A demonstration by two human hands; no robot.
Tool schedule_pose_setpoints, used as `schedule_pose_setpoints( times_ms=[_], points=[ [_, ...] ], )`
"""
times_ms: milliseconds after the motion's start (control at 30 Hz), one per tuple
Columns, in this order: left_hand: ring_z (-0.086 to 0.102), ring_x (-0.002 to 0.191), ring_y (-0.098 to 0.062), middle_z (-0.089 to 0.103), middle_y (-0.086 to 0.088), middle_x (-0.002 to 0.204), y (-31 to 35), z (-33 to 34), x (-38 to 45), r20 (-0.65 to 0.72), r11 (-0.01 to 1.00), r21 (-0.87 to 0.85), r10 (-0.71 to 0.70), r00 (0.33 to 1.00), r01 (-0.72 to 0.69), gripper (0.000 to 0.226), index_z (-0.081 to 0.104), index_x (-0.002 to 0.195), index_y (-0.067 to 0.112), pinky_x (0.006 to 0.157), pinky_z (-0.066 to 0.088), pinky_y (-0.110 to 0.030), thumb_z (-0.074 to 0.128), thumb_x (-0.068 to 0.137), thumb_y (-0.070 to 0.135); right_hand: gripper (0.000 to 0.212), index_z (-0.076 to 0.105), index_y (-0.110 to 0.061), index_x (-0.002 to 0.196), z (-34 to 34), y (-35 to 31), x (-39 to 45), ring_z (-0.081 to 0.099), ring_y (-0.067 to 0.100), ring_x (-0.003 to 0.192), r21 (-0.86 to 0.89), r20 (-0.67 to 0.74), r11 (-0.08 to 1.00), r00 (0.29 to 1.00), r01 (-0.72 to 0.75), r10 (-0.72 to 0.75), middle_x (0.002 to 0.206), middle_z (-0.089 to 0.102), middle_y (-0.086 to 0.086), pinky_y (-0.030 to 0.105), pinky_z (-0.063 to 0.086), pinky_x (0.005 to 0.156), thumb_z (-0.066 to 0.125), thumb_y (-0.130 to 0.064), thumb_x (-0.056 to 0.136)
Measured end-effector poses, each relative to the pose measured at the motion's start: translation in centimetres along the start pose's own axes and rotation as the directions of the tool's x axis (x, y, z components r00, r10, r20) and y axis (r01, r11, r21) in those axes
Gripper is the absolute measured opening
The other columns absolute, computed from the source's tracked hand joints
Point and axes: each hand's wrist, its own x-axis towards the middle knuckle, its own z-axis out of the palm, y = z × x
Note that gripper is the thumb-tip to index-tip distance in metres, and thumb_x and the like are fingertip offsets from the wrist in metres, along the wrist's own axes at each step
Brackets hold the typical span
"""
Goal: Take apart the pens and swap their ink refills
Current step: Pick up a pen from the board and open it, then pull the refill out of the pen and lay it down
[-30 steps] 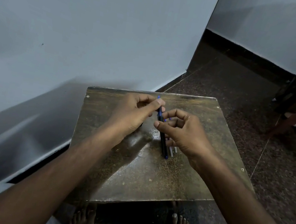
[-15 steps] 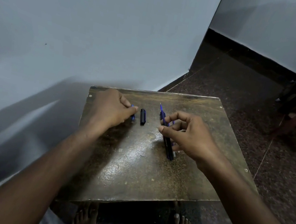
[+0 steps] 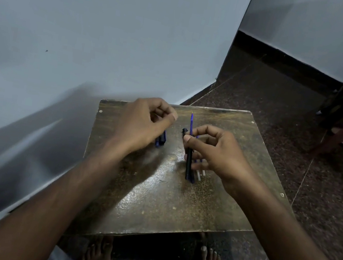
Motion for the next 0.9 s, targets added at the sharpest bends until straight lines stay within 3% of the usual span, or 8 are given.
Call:
schedule_pose_setpoints(
  times_ms=[67,133,333,500,567,667,767,900],
  points=[
    [0.071,0.078,0.008,0.08,0.019,0.087,0.6,0.3,-0.5,0.161,0.999,-0.035,0.036,0.986,-0.031,0.007,0.08,0.099,0.034,0.065,0.047,-0.001,0.08,0.091,0.036,0.009,0.077,-0.016,0.098,0.1,-0.1,0.1,0.074,0.012,0.066,0.054,-0.027,0.999,1.0,0.003,-0.002,0.095,0.078,0.012,0.031,0.064,0.059,0.084,-0.021,0.095],
    [0.07,0.069,0.009,0.081,0.017,0.086,0.7,0.9,-1.2,0.248,0.998,-0.03,0.065,0.966,-0.059,0.022,0.08,0.101,0.031,0.064,0.049,-0.003,0.079,0.08,0.038,0.009,0.076,-0.016,0.097,0.1,-0.2,0.2,0.076,0.015,0.067,0.097,-0.062,0.995,0.998,0.017,-0.011,0.099,0.082,0.012,0.029,0.064,0.058,0.083,-0.022,0.096],
    [0.072,0.068,0.011,0.078,0.019,0.074,1.1,2.3,-1.8,0.182,0.997,0.002,0.074,0.981,-0.075,0.027,0.081,0.088,0.031,0.059,0.054,-0.008,0.089,0.08,0.056,0.011,0.074,-0.016,0.092,0.1,-0.4,0.3,0.078,0.01,0.065,0.179,-0.08,0.984,0.997,0.024,-0.01,0.08,0.083,-0.003,0.028,0.066,0.064,0.082,-0.022,0.097],
    [0.073,0.068,0.01,0.078,0.018,0.073,1.1,2.5,-1.8,0.193,0.994,-0.009,0.113,0.975,-0.113,0.02,0.084,0.089,0.029,0.062,0.053,-0.007,0.09,0.085,0.047,0.016,0.074,-0.025,0.083,-0.2,-0.8,0.7,0.08,0.015,0.074,0.181,-0.12,0.983,0.992,-0.006,0.029,0.095,0.083,0.002,0.027,0.065,0.071,0.083,-0.028,0.095],
    [0.074,0.07,0.008,0.078,0.017,0.075,1.2,2.4,-1.9,0.212,0.993,-0.006,0.116,0.97,-0.117,0.02,0.084,0.092,0.027,0.063,0.053,-0.006,0.09,0.085,0.045,0.01,0.076,-0.023,0.089,-0.7,-1.2,1.0,0.076,0.018,0.08,0.214,-0.168,0.977,0.985,0.01,0.027,0.101,0.082,0.009,0.032,0.063,0.077,0.081,-0.026,0.097],
    [0.072,0.072,0.01,0.077,0.017,0.076,1.2,2.3,-1.9,0.214,0.995,-0.009,0.101,0.972,-0.101,0.018,0.084,0.093,0.028,0.062,0.052,-0.004,0.09,0.086,0.044,0.009,0.076,-0.014,0.098,-2.3,-2.0,1.6,0.072,0.014,0.073,0.252,-0.315,0.96,0.948,0.124,-0.04,0.092,0.08,0.007,0.027,0.062,0.07,0.078,-0.023,0.1],
    [0.07,0.07,0.016,0.076,0.019,0.077,1.1,2.0,-1.7,0.209,0.996,-0.013,0.083,0.974,-0.083,0.015,0.082,0.092,0.03,0.061,0.051,-0.002,0.089,0.087,0.043,0.012,0.076,-0.014,0.096,-4.8,-2.4,2.4,0.073,0.007,0.066,0.078,-0.465,0.977,0.874,0.198,-0.14,0.083,0.077,0.002,0.02,0.058,0.061,0.075,-0.024,0.103],
    [0.072,0.07,0.012,0.078,0.017,0.081,0.8,1.6,-1.5,0.211,0.998,-0.038,0.056,0.976,-0.049,0.015,0.081,0.093,0.032,0.064,0.059,-0.008,0.088,0.088,0.044,0.02,0.077,-0.017,0.091,-8.1,-1.6,3.6,0.076,0.015,0.074,-0.402,-0.484,0.914,0.833,0.06,-0.268,0.084,0.079,0.005,0.038,0.062,0.072,0.073,-0.031,0.104]
  ],
)
